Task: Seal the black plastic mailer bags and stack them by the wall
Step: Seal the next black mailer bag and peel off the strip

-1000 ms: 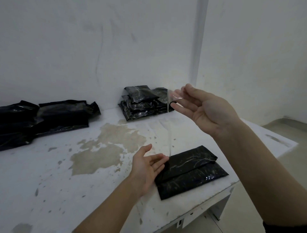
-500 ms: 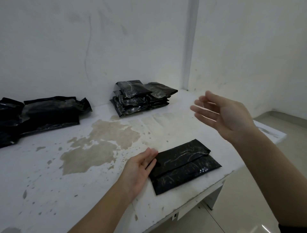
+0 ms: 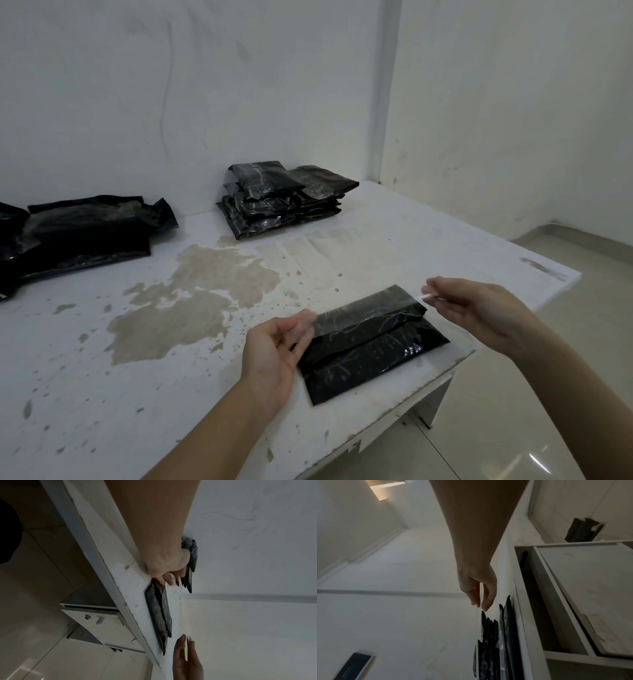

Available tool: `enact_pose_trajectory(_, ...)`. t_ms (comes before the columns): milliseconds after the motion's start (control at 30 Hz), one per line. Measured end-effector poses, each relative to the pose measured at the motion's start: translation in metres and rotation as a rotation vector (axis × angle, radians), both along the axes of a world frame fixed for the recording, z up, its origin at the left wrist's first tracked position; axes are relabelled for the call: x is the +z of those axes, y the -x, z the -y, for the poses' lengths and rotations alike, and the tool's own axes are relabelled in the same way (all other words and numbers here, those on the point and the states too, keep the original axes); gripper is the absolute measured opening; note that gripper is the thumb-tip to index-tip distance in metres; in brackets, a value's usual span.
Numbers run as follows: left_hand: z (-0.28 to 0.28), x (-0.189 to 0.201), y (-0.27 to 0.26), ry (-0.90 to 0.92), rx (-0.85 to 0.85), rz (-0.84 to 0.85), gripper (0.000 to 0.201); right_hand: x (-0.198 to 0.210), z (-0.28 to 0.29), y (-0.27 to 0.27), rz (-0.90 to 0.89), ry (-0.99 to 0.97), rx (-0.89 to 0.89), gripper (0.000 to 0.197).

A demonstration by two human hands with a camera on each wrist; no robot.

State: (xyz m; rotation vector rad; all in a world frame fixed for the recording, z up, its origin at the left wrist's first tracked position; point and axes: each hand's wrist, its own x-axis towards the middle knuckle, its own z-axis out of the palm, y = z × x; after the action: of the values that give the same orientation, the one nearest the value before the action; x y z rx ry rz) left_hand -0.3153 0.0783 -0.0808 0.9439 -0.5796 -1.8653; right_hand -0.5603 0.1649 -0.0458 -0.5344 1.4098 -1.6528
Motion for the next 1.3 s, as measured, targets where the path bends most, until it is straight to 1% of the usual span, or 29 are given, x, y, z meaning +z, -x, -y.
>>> enact_pose_trajectory(67,0.0,0.0,0.001,0.006,0.006,0.006,0.023,-0.003,0.002,0.0,-0.015,0.015,-0.001,0.014)
enact_pose_trajectory(133,-0.001,0.001,0.002,0.013,0.015,0.014,0.025,-0.007,0.004,0.0,-0.076,-0.006,0.009,0.013)
enact_pose_trajectory(233,-0.003,0.002,0.003,0.018,0.028,0.023,0.022,-0.011,0.004,0.001,-0.118,-0.016,0.021,0.014)
enact_pose_trajectory(333,-0.005,0.003,0.005,0.031,0.02,0.039,0.022,-0.012,0.003,0.002,-0.17,0.003,-0.014,0.016)
enact_pose_trajectory(433,-0.006,0.004,0.005,0.048,0.017,0.059,0.031,-0.015,0.002,0.002,-0.219,-0.011,-0.054,0.019)
enact_pose_trajectory(567,-0.01,0.006,0.005,0.077,0.008,0.074,0.048,-0.017,0.001,0.001,-0.205,-0.049,-0.045,0.024)
enact_pose_trajectory(600,-0.01,0.006,0.005,0.077,0.008,0.075,0.049,-0.017,0.0,0.002,-0.189,-0.044,-0.034,0.028)
enact_pose_trajectory(700,-0.008,0.006,0.004,0.059,0.01,0.051,0.03,-0.015,-0.004,0.004,-0.149,-0.008,0.025,0.05)
enact_pose_trajectory(733,-0.008,0.005,0.004,0.057,0.009,0.048,0.027,-0.014,-0.004,0.004,-0.171,-0.013,0.03,0.053)
enact_pose_trajectory(900,-0.006,0.001,0.005,0.075,0.006,0.056,0.021,-0.007,-0.004,-0.002,-0.322,-0.015,-0.066,0.057)
enact_pose_trajectory(967,-0.007,0.001,0.005,0.088,0.004,0.063,0.019,-0.004,-0.002,-0.005,-0.386,-0.038,-0.069,0.06)
enact_pose_trajectory(1133,-0.009,0.0,0.004,0.11,-0.005,0.083,0.018,-0.007,0.007,-0.01,-0.486,-0.172,0.0,0.059)
enact_pose_trajectory(1233,-0.01,0.0,0.004,0.129,-0.028,0.103,0.02,-0.01,0.01,-0.013,-0.546,-0.226,0.072,0.063)
enact_pose_trajectory(1300,-0.008,0.001,0.003,0.152,-0.05,0.15,0.019,-0.01,0.011,-0.014,-0.572,-0.262,0.112,0.066)
